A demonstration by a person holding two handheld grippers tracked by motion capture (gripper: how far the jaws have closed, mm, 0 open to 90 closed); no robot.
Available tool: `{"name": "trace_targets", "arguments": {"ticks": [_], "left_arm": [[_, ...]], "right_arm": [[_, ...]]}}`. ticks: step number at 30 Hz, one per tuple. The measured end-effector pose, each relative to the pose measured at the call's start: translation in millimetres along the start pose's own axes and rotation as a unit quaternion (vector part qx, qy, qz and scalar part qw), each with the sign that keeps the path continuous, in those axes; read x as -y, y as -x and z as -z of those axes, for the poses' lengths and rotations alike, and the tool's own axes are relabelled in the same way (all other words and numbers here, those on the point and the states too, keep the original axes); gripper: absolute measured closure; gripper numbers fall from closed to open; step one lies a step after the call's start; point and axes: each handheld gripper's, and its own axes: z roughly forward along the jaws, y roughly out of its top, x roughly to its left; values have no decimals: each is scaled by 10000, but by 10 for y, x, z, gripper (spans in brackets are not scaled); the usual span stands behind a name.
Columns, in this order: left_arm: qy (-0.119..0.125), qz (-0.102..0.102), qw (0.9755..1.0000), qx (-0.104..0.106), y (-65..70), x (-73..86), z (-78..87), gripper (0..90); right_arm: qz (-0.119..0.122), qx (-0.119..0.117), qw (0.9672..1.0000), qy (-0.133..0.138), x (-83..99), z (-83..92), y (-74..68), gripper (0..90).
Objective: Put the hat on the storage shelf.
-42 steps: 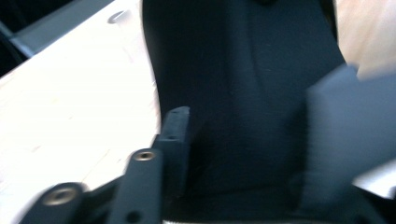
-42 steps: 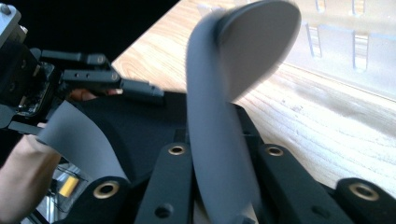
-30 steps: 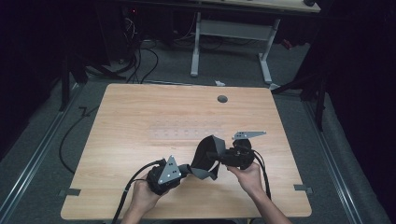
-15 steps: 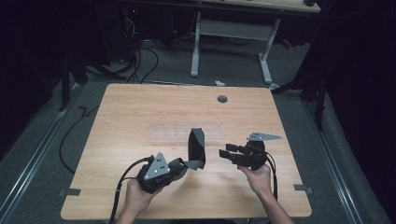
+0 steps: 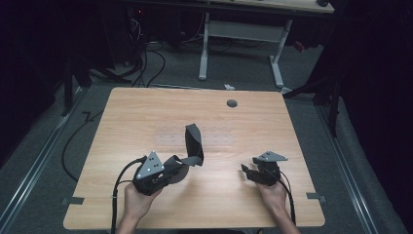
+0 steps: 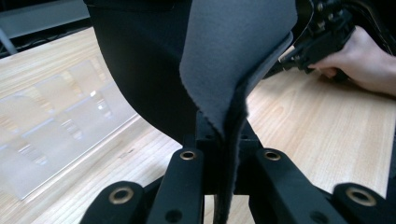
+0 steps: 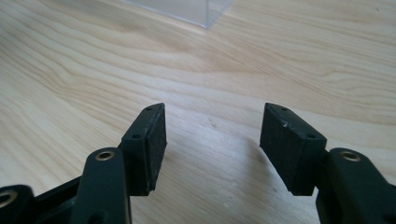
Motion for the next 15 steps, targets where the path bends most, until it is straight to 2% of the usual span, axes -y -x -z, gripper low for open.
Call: {"name": "trace_targets", "arguments": {"ticks": [2,5,6,9,12,15], "left_arm": [[33,37,10000,-24,-24,-14,2,855],[54,59,9999,-64,-46,-21,1,854],[61,61,9999,-86,-60,-23,1,854],[83,89,9998,-126,-95,-31,4,855],[126,62,9997,-180,-135,-28,10,854],[207,148,9995,-208,-171,-46,18,854]], "right_arm": [[77,148,9998,-115,4,-17,-1,399],[149,289,9994,-96,5,-16,-1,392],[149,289,9994,-96,5,-16,-1,392],[-51,121,9998,-142,1,-23,45,388],[13,104,9999,-134,-1,-27,37,385],[-5,104,9998,-141,-1,-28,32,384]]}}
